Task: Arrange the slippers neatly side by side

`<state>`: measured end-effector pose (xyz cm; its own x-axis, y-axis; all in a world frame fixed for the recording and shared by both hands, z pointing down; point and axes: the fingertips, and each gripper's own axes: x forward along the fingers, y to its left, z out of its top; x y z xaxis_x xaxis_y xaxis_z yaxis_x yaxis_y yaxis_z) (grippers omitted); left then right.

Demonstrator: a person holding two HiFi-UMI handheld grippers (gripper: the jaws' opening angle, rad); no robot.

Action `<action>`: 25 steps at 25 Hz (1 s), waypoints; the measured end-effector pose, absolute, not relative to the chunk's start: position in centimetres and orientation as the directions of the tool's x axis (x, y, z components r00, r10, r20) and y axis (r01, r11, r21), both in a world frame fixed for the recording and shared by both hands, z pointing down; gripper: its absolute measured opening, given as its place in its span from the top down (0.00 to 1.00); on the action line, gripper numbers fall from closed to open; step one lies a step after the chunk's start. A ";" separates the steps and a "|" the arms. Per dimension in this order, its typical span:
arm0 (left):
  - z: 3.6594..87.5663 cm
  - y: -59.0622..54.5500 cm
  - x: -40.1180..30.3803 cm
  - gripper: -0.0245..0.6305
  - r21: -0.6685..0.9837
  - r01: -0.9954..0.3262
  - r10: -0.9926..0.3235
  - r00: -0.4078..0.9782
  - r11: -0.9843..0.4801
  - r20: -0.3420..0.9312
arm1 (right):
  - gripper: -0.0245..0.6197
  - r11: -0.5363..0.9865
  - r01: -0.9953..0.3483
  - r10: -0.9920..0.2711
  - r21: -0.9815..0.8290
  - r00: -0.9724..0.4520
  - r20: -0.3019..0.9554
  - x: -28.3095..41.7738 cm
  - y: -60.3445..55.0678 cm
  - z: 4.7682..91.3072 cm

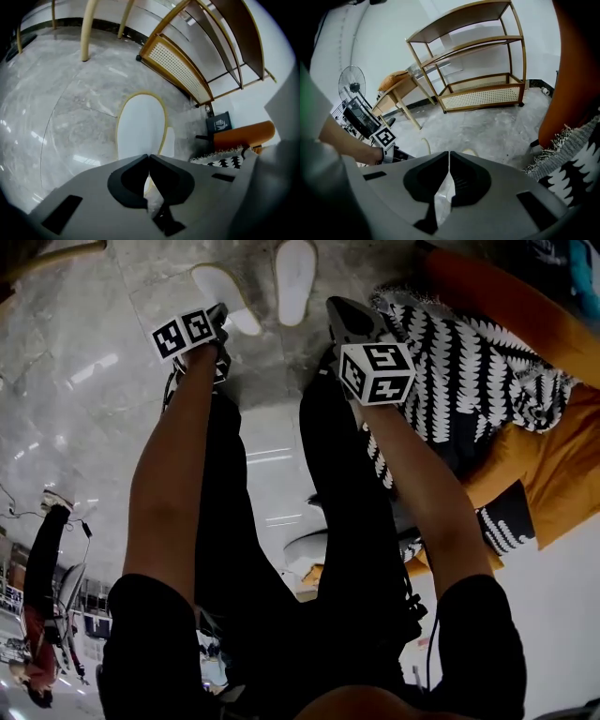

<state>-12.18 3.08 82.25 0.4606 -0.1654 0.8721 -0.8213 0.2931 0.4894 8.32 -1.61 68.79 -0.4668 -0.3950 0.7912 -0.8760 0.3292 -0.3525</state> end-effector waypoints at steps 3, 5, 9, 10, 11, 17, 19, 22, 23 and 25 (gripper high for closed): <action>83.7 2.3 -10.7 0.93 0.465 -0.861 -0.111 0.452 0.205 0.885 | 0.90 0.345 -0.874 -0.400 -0.342 -0.467 0.789 9.6 -1.3 69.3; 84.8 1.8 -9.6 0.93 0.457 -0.875 -0.081 0.449 0.161 0.890 | 0.90 0.337 -0.877 -0.405 -0.342 -0.463 0.788 10.4 -1.3 70.0; 86.6 1.1 -7.6 0.93 0.459 -0.876 -0.058 0.455 0.148 0.888 | 0.90 0.310 -0.884 -0.419 -0.349 -0.456 0.785 11.6 -1.5 71.3; 87.1 1.2 -7.2 0.93 0.458 -0.877 -0.050 0.456 0.147 0.889 | 0.90 0.307 -0.885 -0.423 -0.350 -0.456 0.783 11.8 -1.7 71.5; 87.6 1.2 -6.8 0.93 0.457 -0.878 -0.042 0.456 0.146 0.889 | 0.90 0.305 -0.885 -0.427 -0.351 -0.457 0.780 11.9 -1.8 71.6; 89.7 0.8 -5.4 0.93 0.456 -0.880 -0.026 0.457 0.135 0.889 | 0.90 0.303 -0.884 -0.454 -0.356 -0.462 0.762 12.8 -3.3 72.1; 90.1 0.8 -5.0 0.93 0.455 -0.881 -0.021 0.457 0.129 0.889 | 0.90 0.300 -0.884 -0.455 -0.358 -0.463 0.761 13.3 -3.3 72.2; 90.6 0.6 -4.7 0.93 0.452 -0.884 -0.017 0.453 0.120 0.891 | 0.90 0.299 -0.884 -0.451 -0.360 -0.463 0.763 13.6 -3.3 72.4; 90.8 0.5 -4.6 0.93 0.452 -0.884 -0.014 0.454 0.118 0.891 | 0.90 0.297 -0.885 -0.450 -0.360 -0.462 0.765 13.7 -3.3 72.5; 91.1 0.3 -4.4 0.93 0.453 -0.884 -0.011 0.455 0.117 0.890 | 0.90 0.292 -0.886 -0.449 -0.361 -0.460 0.766 13.8 -3.3 72.7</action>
